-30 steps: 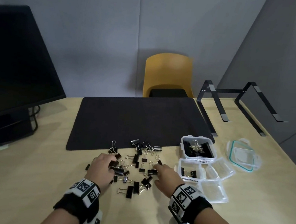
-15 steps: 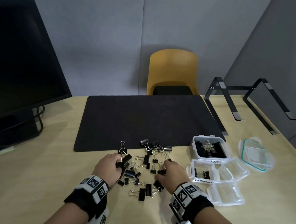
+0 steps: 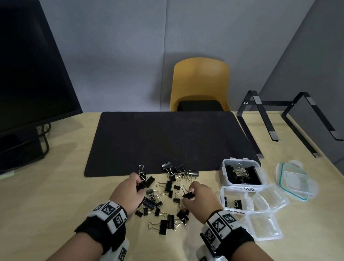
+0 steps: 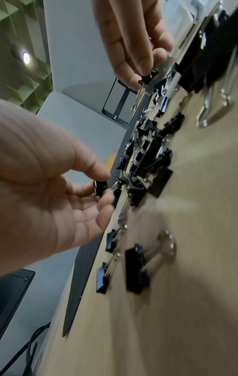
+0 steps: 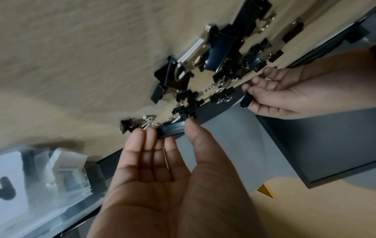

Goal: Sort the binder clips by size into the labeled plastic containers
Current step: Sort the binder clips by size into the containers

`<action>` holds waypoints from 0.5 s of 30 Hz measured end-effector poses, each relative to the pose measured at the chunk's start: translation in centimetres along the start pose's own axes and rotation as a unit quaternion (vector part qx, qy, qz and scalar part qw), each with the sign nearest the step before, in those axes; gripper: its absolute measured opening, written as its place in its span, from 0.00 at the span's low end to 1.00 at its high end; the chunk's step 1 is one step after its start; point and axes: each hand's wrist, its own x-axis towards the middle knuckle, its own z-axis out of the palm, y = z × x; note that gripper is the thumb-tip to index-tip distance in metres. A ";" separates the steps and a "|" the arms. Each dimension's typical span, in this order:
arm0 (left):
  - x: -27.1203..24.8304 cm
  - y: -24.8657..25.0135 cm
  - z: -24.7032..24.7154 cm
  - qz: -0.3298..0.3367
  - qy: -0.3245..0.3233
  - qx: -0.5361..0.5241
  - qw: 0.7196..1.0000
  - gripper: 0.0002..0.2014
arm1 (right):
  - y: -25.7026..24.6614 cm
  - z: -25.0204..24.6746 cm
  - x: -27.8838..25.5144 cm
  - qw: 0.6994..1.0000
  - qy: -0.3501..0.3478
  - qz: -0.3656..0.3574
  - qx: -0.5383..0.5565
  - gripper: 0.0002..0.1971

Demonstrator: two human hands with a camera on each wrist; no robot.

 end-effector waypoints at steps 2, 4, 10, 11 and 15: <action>-0.3 1.0 0.1 -0.002 -0.003 -0.023 1.000 0.08 | 0.1 -0.5 -0.1 1.000 -0.002 -0.007 0.004 0.16; -0.5 2.0 0.4 0.007 0.005 -0.045 0.999 0.12 | 0.4 -1.2 -0.2 1.000 0.000 -0.020 0.003 0.17; -0.8 5.5 1.3 0.068 -0.045 -0.079 0.994 0.16 | 2.5 -4.8 -0.6 0.998 0.027 -0.060 -0.009 0.13; -0.9 6.2 1.4 0.066 -0.046 -0.087 0.993 0.13 | 3.1 -5.5 -0.7 0.997 0.025 -0.066 -0.008 0.12; -1.0 8.7 1.9 0.051 -0.038 -0.098 0.993 0.05 | 5.6 -8.4 -1.3 0.997 0.002 -0.080 -0.022 0.07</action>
